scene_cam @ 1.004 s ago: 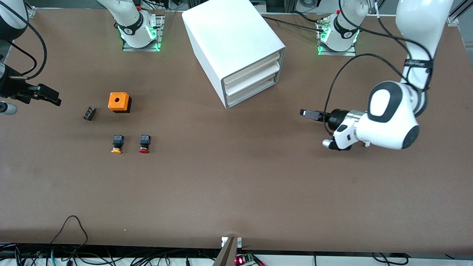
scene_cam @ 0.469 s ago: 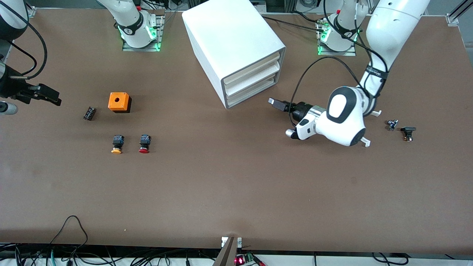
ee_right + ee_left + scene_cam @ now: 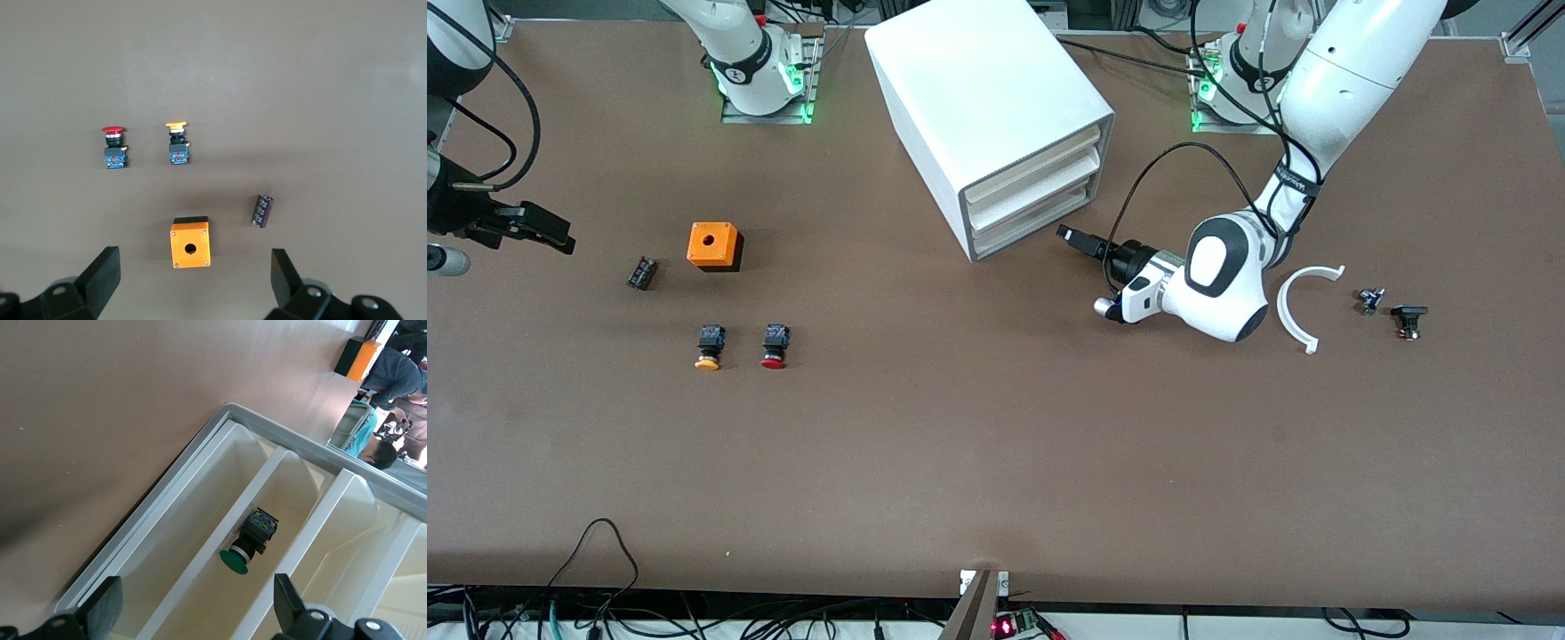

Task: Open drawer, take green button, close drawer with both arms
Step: 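Hook the left gripper onto the lower drawer's front edge, then pull the drawer open with the left gripper while the right gripper advances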

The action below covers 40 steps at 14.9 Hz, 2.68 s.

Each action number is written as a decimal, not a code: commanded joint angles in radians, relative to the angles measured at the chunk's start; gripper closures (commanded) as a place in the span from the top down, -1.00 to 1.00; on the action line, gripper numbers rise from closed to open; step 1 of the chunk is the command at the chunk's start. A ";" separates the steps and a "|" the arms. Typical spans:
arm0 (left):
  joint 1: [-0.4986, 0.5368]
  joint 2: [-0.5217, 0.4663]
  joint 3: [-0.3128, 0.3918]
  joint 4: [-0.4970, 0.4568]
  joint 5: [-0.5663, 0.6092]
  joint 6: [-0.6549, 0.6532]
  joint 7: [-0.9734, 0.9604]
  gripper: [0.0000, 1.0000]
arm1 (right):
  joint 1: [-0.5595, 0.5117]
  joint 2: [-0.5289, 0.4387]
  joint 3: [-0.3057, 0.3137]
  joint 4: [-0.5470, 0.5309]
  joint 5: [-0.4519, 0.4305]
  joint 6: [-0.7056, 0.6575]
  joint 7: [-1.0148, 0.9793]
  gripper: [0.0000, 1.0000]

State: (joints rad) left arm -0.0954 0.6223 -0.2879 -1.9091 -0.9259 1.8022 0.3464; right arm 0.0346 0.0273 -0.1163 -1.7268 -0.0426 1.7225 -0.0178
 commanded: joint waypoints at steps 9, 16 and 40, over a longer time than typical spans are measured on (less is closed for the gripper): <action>-0.015 0.001 -0.102 -0.132 -0.079 0.169 0.091 0.86 | -0.007 -0.010 0.010 0.000 -0.003 -0.032 0.015 1.00; -0.030 0.002 -0.128 -0.160 -0.083 0.209 0.095 0.17 | -0.007 -0.010 0.009 0.000 0.001 -0.047 0.030 1.00; 0.080 -0.149 0.072 0.004 0.213 0.327 0.207 1.00 | 0.163 0.232 0.017 0.110 0.254 0.098 0.012 1.00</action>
State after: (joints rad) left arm -0.0277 0.5727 -0.2203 -1.9230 -0.8597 2.0853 0.5715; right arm 0.1401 0.1745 -0.1005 -1.7074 0.1194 1.8027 0.0031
